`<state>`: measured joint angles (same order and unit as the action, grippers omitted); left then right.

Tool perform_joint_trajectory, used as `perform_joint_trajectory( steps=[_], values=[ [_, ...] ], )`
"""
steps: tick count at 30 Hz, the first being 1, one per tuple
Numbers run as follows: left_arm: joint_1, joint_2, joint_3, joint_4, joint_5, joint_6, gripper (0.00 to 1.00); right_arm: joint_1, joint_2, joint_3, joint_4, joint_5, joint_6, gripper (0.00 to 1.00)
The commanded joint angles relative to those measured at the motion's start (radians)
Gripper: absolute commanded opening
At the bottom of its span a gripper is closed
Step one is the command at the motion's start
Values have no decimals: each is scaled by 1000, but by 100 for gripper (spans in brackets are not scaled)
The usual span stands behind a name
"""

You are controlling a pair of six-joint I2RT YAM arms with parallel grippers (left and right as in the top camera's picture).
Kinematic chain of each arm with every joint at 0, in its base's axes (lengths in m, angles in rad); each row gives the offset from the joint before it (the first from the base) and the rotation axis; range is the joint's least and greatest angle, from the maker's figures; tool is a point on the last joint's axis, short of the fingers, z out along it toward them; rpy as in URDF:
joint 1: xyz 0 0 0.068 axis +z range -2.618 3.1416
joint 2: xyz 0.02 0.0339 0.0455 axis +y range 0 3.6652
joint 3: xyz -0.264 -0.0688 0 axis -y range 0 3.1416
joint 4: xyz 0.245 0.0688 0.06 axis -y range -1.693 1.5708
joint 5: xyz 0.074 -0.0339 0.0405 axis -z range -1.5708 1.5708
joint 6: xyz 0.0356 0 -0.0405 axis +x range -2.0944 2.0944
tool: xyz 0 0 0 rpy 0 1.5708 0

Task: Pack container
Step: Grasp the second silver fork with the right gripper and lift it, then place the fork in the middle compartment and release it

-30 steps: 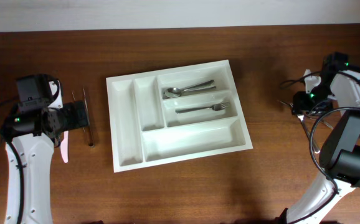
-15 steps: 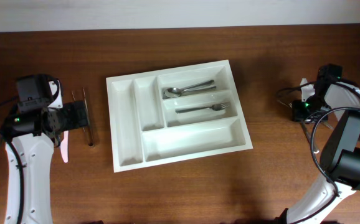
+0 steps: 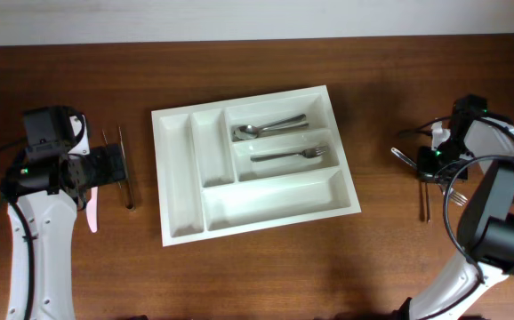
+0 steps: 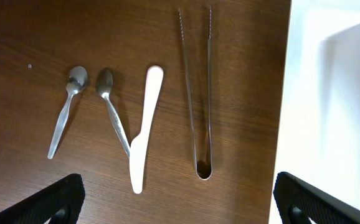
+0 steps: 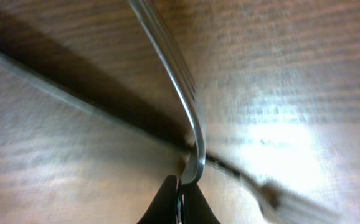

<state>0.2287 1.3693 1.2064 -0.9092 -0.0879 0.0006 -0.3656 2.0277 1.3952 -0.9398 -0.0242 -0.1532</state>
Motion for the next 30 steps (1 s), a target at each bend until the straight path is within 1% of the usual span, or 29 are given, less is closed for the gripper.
perform_joint_trajectory(
  steps=[1, 4, 8, 9, 11, 12, 13, 15, 16, 19, 21, 23, 27, 30],
  values=[
    [1, 3, 19, -1, -14, 15, 99, 24, -212, 27, -15, -35, 32, 4],
    [0, 3, 19, 0, -14, 15, 99, 68, -349, 52, -17, -99, 32, 4],
    [1, 3, 19, -1, -14, 15, 99, 184, -502, 64, 42, -203, 27, 4],
    [1, 3, 19, 0, -14, 15, 99, 229, -526, 64, 65, -233, -3, 4],
    [1, 3, 19, 0, -14, 15, 99, 324, -546, 64, 100, -274, -117, 4],
    [0, 3, 19, -1, -14, 15, 99, 381, -546, 64, 111, -280, -198, 4],
    [1, 3, 19, 0, -14, 15, 99, 431, -539, 63, 114, -279, -286, 4],
    [1, 3, 19, 0, -14, 15, 99, 542, -502, 63, 113, -279, -538, 4],
    [1, 3, 19, 0, -14, 15, 99, 572, -487, 63, 113, -279, -608, 4],
    [1, 3, 19, -1, -14, 15, 99, 666, -411, 63, 114, -278, -879, 4],
    [1, 3, 19, -1, -14, 15, 99, 700, -354, 63, 117, -277, -1002, 4],
    [0, 3, 19, -1, -14, 15, 99, 715, -287, 63, 138, -275, -1061, 4],
    [0, 3, 19, 0, -14, 15, 99, 718, -165, 63, 200, -275, -1067, 4],
    [5, 3, 19, -1, -14, 15, 99, 718, -95, 63, 239, -270, -1074, 10]
  ],
)
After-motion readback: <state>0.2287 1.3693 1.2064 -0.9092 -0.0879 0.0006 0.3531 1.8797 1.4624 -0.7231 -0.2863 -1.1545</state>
